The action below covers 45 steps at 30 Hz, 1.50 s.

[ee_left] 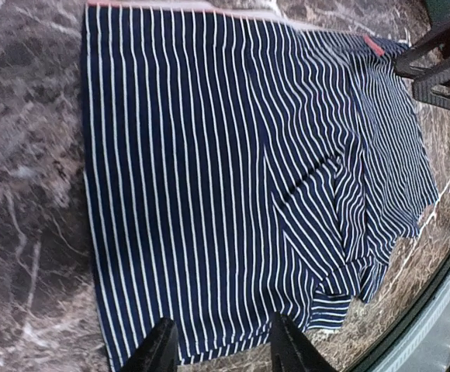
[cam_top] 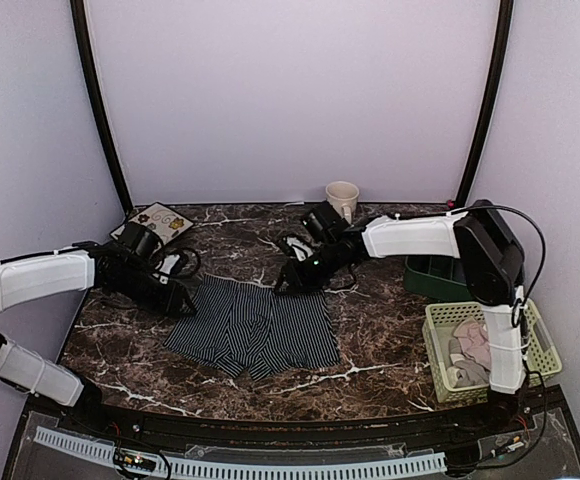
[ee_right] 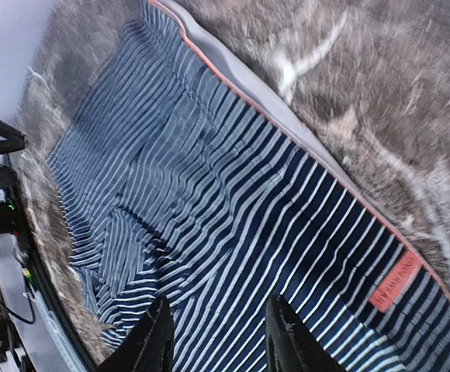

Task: Roll the underwear
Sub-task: Rotate the underwear at the center of the board.

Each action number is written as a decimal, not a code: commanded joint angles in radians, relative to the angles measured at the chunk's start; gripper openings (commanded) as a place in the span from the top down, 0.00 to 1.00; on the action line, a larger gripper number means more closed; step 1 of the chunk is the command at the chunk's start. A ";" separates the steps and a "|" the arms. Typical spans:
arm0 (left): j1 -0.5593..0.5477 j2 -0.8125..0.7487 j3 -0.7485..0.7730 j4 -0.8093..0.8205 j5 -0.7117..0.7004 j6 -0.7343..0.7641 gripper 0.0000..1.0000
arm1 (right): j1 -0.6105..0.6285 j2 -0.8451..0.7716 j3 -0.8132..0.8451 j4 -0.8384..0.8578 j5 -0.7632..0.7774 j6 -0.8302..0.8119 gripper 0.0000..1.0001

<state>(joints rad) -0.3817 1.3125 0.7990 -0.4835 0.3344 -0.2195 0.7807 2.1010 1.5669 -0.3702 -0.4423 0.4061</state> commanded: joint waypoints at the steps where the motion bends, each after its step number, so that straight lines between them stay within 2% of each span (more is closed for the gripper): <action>1: -0.040 0.015 -0.043 0.006 0.034 -0.061 0.57 | 0.004 0.074 0.056 -0.068 0.008 -0.070 0.63; 4: -0.054 0.096 -0.037 0.023 0.015 -0.072 0.60 | 0.001 0.099 0.070 -0.117 0.072 -0.102 0.69; 8: -0.055 0.220 0.011 0.038 -0.062 -0.079 0.70 | -0.021 0.091 0.016 -0.135 0.151 -0.093 0.76; 14: -0.054 0.430 0.217 0.033 -0.138 -0.039 0.78 | -0.030 0.011 -0.140 -0.136 0.182 -0.063 0.80; 18: -0.053 0.603 0.404 0.051 -0.119 -0.008 0.79 | 0.003 -0.081 -0.284 -0.114 0.174 -0.007 0.82; 22: -0.051 0.727 0.605 0.022 -0.084 0.031 0.69 | 0.096 -0.192 -0.362 -0.081 0.080 0.071 0.80; 24: -0.051 0.729 0.692 -0.012 -0.066 0.060 0.61 | 0.127 -0.251 -0.385 -0.046 0.030 0.104 0.79; 26: -0.053 0.701 0.715 -0.041 -0.034 0.068 0.56 | 0.121 -0.304 -0.406 -0.020 0.030 0.139 0.78; 28: -0.070 0.649 0.687 -0.063 0.012 0.074 0.54 | 0.101 -0.334 -0.403 -0.018 0.062 0.132 0.78; 31: -0.138 0.520 0.558 -0.051 0.045 0.092 0.54 | 0.062 -0.321 -0.375 -0.035 0.086 0.073 0.78; 36: -0.277 0.300 0.283 0.097 0.150 0.036 0.58 | 0.009 -0.224 -0.284 -0.094 0.112 -0.044 0.80; 39: -0.351 0.274 0.192 0.167 0.155 -0.024 0.61 | -0.013 -0.157 -0.221 -0.120 0.126 -0.092 0.81; 42: -0.421 0.313 0.182 0.183 0.118 -0.062 0.62 | -0.023 -0.098 -0.187 -0.140 0.143 -0.128 0.82; 45: -0.437 0.366 0.175 0.211 0.111 -0.109 0.63 | -0.023 -0.060 -0.181 -0.167 0.147 -0.155 0.84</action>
<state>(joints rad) -0.7982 1.6245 0.9962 -0.3386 0.4541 -0.2516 0.7631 2.0026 1.3632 -0.4831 -0.3168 0.3187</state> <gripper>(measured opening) 0.378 0.168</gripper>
